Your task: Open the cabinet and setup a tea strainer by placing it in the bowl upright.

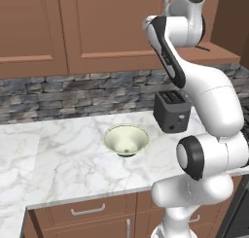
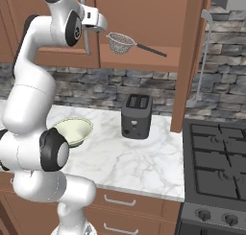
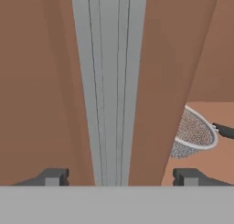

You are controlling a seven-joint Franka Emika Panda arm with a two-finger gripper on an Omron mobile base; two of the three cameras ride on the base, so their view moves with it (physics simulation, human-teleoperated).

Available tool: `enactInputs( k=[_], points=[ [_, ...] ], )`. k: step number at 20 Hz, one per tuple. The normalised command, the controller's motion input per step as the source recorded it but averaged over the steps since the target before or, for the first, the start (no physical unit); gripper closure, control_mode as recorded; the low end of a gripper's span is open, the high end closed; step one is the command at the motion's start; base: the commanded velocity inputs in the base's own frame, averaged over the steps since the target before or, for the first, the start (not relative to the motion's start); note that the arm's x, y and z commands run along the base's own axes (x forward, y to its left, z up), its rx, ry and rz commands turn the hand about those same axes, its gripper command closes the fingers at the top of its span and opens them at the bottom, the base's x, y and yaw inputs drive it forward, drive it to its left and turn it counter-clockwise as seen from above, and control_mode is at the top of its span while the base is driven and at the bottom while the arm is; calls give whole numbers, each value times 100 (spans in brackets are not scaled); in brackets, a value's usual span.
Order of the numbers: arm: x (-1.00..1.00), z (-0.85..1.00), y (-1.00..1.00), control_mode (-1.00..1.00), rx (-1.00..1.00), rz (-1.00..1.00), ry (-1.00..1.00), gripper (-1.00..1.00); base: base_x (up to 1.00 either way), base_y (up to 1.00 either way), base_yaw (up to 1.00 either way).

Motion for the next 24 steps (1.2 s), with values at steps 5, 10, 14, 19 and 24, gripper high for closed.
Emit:
enactInputs(
  k=[5,10,14,19,24],
  points=[
    [22,-8,1,-100,0,0,-12,100,0,0,0],
    [9,-17,0,-100,3,0,-13,100,0,0,0],
    [7,-27,0,-100,6,0,-7,100,0,0,0],
    [4,-16,7,-100,2,-1,0,100,0,0,0],
    [-1,-1,26,-100,0,-5,-3,100,0,0,0]
  ],
)
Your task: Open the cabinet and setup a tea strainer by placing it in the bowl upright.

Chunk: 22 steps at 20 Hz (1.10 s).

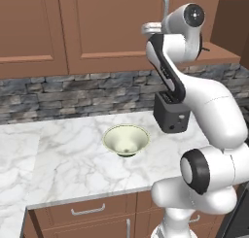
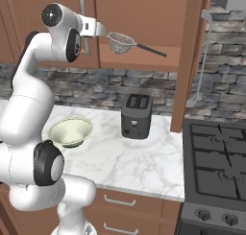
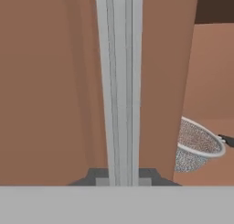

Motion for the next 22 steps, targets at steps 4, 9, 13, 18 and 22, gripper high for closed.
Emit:
enactInputs(
  k=[4,9,13,18,22],
  points=[
    [-43,0,26,-100,0,-15,-9,100,0,0,0],
    [-74,0,29,-100,0,-15,-11,100,0,0,0],
    [-72,1,22,-100,0,-8,0,100,0,0,0],
    [-76,6,19,-100,0,-5,0,100,0,0,0],
    [-87,1,31,-100,0,0,0,100,0,0,0]
  ],
)
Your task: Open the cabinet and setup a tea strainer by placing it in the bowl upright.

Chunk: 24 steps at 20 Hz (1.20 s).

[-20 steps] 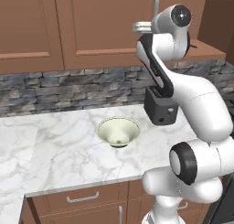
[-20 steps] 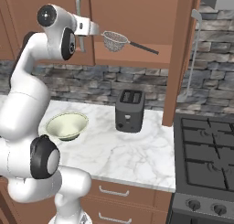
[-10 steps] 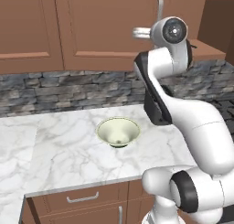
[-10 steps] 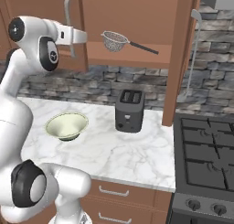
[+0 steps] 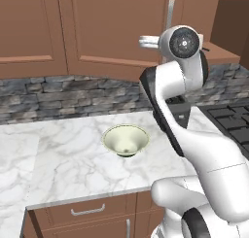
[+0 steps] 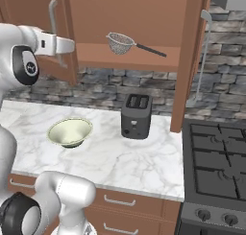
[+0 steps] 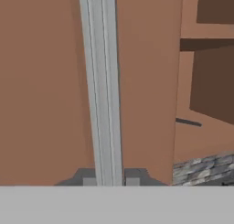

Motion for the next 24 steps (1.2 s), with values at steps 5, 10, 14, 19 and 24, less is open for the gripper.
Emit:
enactInputs(
  k=[5,10,14,19,24],
  points=[
    [-86,0,54,-100,0,-3,2,100,0,0,0],
    [-79,0,59,-100,0,-6,5,100,0,0,0],
    [-52,0,54,-100,0,-10,12,100,0,0,0],
    [-47,0,67,-100,0,-9,6,100,0,0,0],
    [-29,0,54,-100,0,-8,3,-100,0,0,0]
  ],
)
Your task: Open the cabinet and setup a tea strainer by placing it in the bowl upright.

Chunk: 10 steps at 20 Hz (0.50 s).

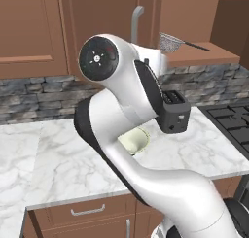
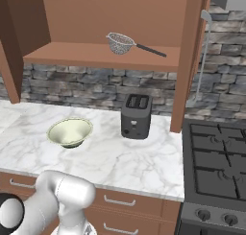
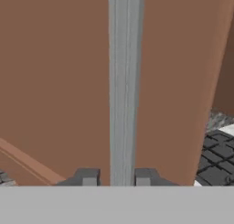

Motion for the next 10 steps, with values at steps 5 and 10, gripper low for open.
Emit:
enactInputs(
  k=[5,10],
  points=[
    [-4,0,20,-100,0,-5,0,-100,0,0,0],
    [-2,0,25,-100,0,-7,0,-100,0,0,0]
  ],
)
